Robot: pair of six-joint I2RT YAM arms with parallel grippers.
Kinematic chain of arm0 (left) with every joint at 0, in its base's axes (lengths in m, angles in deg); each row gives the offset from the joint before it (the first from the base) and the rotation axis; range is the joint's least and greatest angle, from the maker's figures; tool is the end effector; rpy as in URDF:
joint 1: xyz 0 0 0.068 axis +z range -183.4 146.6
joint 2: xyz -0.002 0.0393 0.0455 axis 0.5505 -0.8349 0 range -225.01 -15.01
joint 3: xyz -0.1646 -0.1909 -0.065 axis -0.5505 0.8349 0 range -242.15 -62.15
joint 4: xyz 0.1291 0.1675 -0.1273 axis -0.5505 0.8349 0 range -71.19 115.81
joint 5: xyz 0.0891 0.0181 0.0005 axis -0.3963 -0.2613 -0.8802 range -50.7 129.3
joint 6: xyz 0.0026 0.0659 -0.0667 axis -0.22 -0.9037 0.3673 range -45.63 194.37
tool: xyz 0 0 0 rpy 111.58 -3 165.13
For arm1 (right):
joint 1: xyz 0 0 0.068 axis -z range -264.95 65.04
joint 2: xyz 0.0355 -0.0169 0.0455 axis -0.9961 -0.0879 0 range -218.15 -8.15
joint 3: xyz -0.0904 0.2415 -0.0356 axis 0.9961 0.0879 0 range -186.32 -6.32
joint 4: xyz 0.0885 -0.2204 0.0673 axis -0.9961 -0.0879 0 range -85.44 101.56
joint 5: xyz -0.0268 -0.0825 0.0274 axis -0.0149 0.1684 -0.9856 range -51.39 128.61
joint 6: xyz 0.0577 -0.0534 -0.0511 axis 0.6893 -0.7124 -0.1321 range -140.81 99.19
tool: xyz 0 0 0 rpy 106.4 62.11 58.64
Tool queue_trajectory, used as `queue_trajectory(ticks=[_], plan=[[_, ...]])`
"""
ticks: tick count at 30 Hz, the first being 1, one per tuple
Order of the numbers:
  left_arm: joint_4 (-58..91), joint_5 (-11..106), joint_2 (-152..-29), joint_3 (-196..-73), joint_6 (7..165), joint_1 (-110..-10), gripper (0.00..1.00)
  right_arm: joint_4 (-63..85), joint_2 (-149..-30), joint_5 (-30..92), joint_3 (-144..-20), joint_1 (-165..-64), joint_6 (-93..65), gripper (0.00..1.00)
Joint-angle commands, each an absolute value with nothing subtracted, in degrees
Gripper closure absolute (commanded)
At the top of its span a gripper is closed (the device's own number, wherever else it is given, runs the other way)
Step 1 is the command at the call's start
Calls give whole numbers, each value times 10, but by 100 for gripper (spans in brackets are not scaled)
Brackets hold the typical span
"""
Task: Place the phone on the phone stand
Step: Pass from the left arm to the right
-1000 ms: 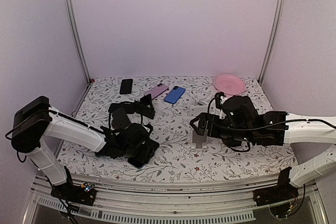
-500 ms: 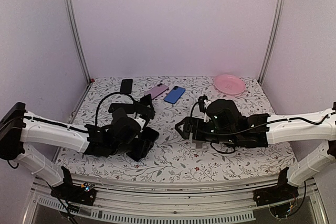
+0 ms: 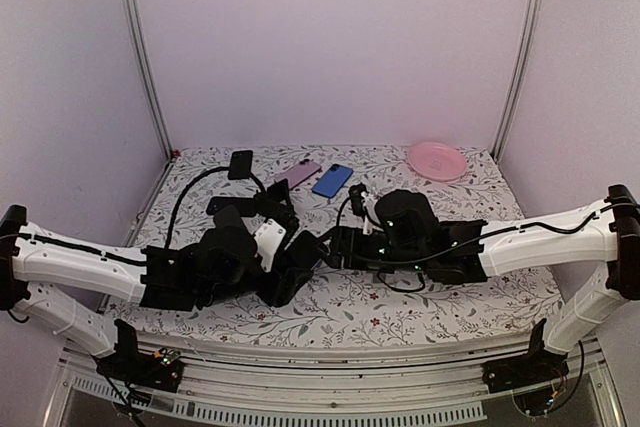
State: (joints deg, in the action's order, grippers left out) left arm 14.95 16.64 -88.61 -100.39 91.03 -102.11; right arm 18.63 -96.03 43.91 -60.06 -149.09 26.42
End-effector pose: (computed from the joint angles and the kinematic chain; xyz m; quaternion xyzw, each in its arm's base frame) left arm 0.1395 -0.2682 0.1911 0.2891 0.8109 -0.1988 0.4684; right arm 0.1707 0.3340 0.2133 -0.1014 0.8463 0.4084 0.3266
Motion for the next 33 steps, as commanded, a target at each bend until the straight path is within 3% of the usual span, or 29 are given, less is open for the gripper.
queue_trajectory(ticks=[1,4,11,15,18,20,28,33], plan=[[93,151,-874,-1014,878,-1048,54,250,-967,409,-599,-1501,273,31],[81,146,-876,-1018,870,-1056,54,265,-971,393,-595,-1501,282,40],[62,149,-874,-1019,869,-1063,54,276,-949,397,-572,-1502,298,49],[52,149,-875,-1018,870,-1068,54,276,-940,394,-567,-1502,299,64],[46,154,-877,-1018,869,-1069,53,276,-932,394,-561,-1502,299,82],[45,157,-875,-1017,870,-1068,47,275,-922,398,-555,-1502,298,95],[64,192,-839,-998,891,-1067,5,267,-862,390,-531,-1501,238,98],[84,275,-777,-972,910,-1049,3,254,-794,365,-502,-1501,176,98]])
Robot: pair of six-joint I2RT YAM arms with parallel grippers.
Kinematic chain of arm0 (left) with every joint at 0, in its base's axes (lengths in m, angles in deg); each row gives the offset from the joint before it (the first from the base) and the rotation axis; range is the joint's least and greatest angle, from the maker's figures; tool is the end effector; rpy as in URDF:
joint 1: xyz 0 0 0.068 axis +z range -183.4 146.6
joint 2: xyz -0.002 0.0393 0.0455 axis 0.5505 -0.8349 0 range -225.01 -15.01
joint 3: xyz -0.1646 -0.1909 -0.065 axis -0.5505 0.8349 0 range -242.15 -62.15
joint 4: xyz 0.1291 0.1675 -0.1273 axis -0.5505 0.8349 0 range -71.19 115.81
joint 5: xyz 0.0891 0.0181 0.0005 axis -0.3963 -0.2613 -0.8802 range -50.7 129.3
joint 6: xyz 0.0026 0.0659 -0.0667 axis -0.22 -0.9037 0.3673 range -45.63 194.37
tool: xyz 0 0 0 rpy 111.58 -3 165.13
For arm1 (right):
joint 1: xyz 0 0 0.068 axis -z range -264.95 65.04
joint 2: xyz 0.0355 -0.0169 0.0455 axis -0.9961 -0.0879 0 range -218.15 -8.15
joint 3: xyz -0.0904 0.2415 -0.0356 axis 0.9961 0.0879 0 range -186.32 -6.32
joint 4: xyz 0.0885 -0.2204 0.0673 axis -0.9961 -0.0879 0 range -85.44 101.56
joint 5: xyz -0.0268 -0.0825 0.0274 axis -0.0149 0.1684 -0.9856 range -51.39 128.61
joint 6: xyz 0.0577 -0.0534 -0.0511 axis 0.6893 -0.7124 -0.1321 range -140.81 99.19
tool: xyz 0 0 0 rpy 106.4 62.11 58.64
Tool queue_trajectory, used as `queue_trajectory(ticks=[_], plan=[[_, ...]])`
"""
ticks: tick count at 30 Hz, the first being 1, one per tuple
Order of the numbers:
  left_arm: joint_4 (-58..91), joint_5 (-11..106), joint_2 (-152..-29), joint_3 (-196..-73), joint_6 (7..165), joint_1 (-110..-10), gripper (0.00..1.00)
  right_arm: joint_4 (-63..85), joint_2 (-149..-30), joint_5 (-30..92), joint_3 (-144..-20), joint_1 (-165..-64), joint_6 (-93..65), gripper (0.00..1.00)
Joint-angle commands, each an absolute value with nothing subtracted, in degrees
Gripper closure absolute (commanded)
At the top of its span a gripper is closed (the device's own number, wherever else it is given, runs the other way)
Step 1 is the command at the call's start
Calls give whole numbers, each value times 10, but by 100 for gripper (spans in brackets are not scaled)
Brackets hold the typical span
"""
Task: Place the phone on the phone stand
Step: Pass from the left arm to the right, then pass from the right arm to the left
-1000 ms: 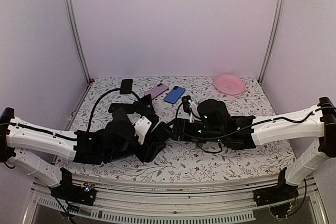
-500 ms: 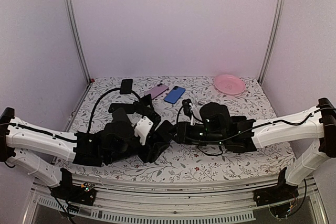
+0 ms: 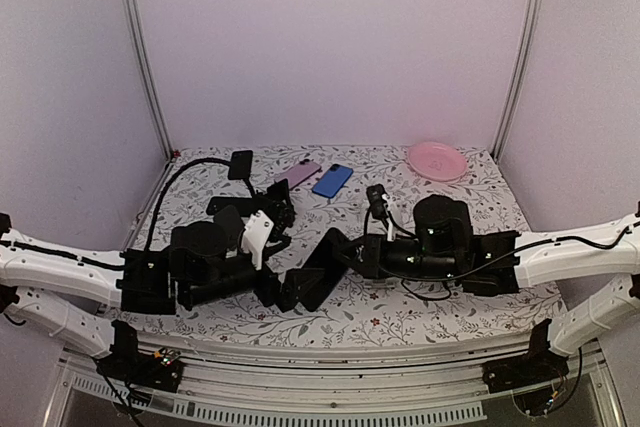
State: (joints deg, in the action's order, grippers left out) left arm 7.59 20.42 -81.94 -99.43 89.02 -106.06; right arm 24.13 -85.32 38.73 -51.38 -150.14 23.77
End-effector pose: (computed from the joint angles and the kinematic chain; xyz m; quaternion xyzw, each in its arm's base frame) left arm 0.1146 -0.2751 0.2345 0.3042 0.7464 -0.3019 0.5092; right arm 0.1429 0.3083 0.2341 -0.1455 0.8038 0.4714 0.3326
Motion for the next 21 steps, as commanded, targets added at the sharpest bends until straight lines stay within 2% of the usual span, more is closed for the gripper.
queue_trajectory(ticks=[1,5,10,14,21], plan=[[80,308,-761,-965,913,-1043,3,246,-782,357,-500,-1502,165,98],[54,412,-735,-935,934,-1009,5,235,-750,307,-499,-1501,106,98],[-27,597,-721,-891,973,-935,17,229,-746,228,-510,-1502,54,98],[-49,670,-734,-884,983,-923,24,227,-755,195,-525,-1502,30,98],[-90,758,-785,-877,998,-923,48,206,-778,201,-562,-1502,6,98]])
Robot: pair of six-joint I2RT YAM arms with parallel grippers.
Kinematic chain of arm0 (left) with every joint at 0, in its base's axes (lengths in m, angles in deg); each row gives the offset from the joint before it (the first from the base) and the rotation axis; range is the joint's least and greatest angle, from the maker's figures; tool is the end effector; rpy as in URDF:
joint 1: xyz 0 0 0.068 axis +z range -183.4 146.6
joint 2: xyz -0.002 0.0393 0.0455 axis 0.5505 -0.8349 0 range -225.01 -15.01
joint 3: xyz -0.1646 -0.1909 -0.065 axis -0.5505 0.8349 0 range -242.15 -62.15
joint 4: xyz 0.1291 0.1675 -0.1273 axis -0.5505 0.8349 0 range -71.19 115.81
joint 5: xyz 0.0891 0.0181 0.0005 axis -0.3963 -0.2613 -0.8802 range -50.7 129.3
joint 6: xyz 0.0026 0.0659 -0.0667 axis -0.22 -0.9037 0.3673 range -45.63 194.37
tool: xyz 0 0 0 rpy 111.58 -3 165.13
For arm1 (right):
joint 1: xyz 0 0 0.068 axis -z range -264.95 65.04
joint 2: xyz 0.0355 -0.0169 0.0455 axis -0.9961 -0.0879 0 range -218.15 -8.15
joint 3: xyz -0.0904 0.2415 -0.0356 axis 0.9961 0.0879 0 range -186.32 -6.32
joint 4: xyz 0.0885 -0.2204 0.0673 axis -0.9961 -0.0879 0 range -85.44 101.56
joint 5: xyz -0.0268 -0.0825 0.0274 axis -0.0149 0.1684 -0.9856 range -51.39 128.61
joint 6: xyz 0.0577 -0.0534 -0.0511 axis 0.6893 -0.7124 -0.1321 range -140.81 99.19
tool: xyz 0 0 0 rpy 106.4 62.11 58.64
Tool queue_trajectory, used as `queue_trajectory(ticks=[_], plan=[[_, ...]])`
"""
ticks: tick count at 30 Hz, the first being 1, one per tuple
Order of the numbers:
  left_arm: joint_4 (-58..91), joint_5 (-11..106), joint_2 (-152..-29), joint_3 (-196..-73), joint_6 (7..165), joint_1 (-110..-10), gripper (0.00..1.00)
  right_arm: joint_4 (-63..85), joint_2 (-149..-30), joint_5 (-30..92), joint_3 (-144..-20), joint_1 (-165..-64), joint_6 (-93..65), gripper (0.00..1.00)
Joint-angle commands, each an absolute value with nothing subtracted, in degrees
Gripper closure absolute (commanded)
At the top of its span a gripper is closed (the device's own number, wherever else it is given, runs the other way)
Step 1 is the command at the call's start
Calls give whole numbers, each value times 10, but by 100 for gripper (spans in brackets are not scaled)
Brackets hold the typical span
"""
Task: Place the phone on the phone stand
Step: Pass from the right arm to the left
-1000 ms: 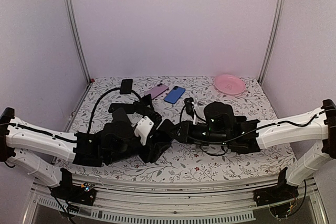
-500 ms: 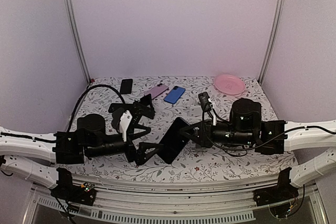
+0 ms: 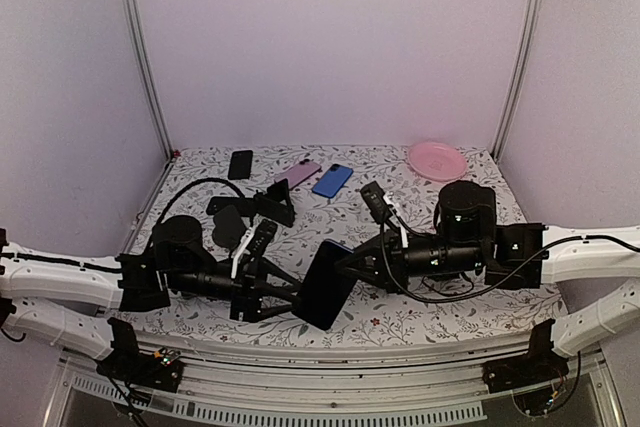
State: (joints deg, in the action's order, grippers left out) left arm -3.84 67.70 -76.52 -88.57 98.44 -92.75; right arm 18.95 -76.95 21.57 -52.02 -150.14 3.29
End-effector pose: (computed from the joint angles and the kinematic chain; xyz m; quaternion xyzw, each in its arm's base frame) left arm 0.1016 -0.2505 0.2194 0.3754 0.6737 -0.5468 0.3260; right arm 0.1089 0.2942 0.2708 -0.3604 0.7068 0.5036 0.3419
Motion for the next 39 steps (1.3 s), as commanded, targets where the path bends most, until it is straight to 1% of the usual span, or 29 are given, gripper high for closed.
queue_trajectory(ticks=[1,6,11,14,17,18,21,23,24,26,27,28,31,34,39], plan=[[-103,767,-788,-872,1002,-923,49,204,-782,201,-564,-1502,4,98],[-139,806,-799,-864,1011,-924,54,203,-790,194,-570,-1502,0,98],[-167,827,-817,-861,1021,-925,68,203,-792,193,-573,-1503,-4,98],[-174,832,-832,-865,1023,-928,69,202,-793,191,-575,-1502,-5,98],[-184,829,-844,-868,1025,-933,74,200,-792,190,-577,-1503,-6,98],[-189,829,-848,-869,1026,-933,77,199,-791,191,-575,-1503,-6,98],[-196,821,-856,-873,1027,-938,93,192,-787,203,-574,-1503,-5,97],[-201,813,-858,-873,1027,-941,100,182,-785,222,-576,-1503,1,96],[-203,805,-859,-873,1027,-942,100,174,-785,237,-579,-1503,7,89],[-205,786,-858,-873,1023,-945,100,154,-786,275,-587,-1504,26,67],[-205,774,-856,-873,1020,-947,100,141,-787,296,-591,-1504,39,54],[-204,758,-853,-873,1017,-949,100,128,-787,320,-596,-1505,51,45],[-202,716,-847,-873,1006,-951,100,101,-786,397,-608,-1523,89,27],[-195,668,-841,-875,995,-954,100,75,-783,476,-622,-1547,119,19],[-156,558,-829,-886,963,-976,100,56,-776,589,-627,-1583,179,15]])
